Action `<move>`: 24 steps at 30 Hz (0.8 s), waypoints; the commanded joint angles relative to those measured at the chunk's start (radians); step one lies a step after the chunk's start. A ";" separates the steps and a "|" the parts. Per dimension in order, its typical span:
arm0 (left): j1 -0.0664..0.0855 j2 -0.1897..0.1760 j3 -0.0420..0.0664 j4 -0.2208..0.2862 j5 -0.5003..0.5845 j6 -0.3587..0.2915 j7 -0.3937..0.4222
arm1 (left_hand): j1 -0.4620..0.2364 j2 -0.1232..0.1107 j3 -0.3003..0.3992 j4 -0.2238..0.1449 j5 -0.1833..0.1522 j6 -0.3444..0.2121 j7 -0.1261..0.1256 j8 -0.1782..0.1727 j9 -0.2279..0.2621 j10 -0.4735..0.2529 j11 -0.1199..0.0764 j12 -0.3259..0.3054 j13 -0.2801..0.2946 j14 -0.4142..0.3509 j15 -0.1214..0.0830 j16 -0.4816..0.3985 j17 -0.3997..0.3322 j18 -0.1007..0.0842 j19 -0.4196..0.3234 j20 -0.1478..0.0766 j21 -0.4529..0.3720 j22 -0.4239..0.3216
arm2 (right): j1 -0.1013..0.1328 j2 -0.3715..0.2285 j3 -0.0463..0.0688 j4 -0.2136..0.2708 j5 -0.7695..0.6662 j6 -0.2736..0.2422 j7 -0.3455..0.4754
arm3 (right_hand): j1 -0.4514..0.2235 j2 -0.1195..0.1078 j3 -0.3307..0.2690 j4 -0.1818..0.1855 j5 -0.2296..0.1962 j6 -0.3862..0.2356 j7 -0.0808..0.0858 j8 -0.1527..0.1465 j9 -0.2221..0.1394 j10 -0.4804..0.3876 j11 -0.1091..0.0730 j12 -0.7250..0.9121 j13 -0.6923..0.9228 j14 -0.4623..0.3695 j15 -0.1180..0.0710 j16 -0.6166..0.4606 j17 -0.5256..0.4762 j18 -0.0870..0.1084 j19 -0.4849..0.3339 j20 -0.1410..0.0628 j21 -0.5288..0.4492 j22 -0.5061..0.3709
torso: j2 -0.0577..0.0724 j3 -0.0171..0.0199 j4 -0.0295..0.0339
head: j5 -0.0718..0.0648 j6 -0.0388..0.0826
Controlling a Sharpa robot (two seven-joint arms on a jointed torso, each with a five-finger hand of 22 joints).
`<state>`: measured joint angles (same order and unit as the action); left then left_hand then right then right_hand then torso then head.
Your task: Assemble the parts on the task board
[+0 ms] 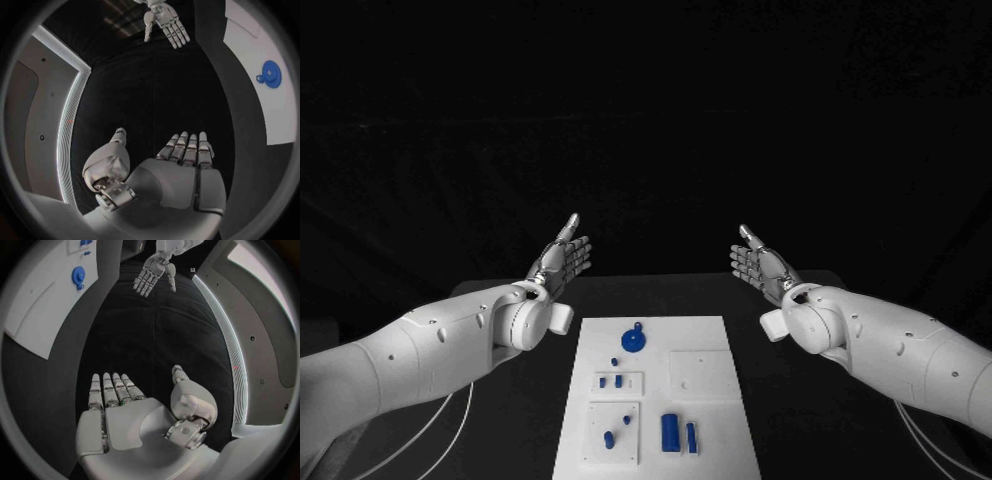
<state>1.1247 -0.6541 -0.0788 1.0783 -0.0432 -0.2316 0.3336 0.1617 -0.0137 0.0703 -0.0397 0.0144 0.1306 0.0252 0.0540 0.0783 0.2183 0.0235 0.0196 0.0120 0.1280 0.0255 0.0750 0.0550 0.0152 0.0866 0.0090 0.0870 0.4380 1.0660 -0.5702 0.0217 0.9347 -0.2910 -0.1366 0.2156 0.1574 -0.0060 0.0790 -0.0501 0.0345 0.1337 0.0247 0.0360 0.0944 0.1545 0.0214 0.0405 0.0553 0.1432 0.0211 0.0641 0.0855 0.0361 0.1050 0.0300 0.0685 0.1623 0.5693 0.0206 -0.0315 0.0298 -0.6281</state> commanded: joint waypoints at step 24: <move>-0.075 -0.126 0.079 0.492 0.043 -0.538 0.186 | -0.162 0.014 -0.070 0.040 -0.014 -0.131 -0.025 -0.054 -0.078 -0.218 -0.024 -0.020 -0.012 -0.128 -0.026 -0.075 -0.055 -0.015 -0.087 -0.009 -0.087 -0.438 | -0.016 -0.208 -0.022 0.631 0.289 -0.630 0.303 | -0.157 0.006 -0.079 0.050 -0.034 -0.134 -0.025 -0.036 -0.094 -0.155 -0.021 -0.040 -0.055 -0.143 -0.021 -0.064 -0.085 -0.036 -0.105 -0.030 -0.068 -0.162 | -0.025 -0.0206 0.0315 | -0.030 0.028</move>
<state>1.0505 -0.7802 -0.0012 1.5664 -0.0062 -0.7169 0.4805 0.0071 0.0006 0.0044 0.0016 0.0046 0.0051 -0.0002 0.0030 0.0009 0.0052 0.0000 0.0067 0.0009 0.0043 0.0011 0.0035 0.0009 0.0154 0.0036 -0.0001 0.0035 0.0010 1.0510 -0.7768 0.0001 1.5593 -0.0443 -0.6848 0.4574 0.0057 0.0001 0.0045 0.0000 0.0036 0.0045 -0.0001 0.0035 0.0008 0.0036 0.0000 0.0034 0.0009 0.0047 0.0004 0.0035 0.0009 0.0140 0.0052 0.0002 0.0034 0.0009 0.5443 0.0000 -0.0001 0.0000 -0.6000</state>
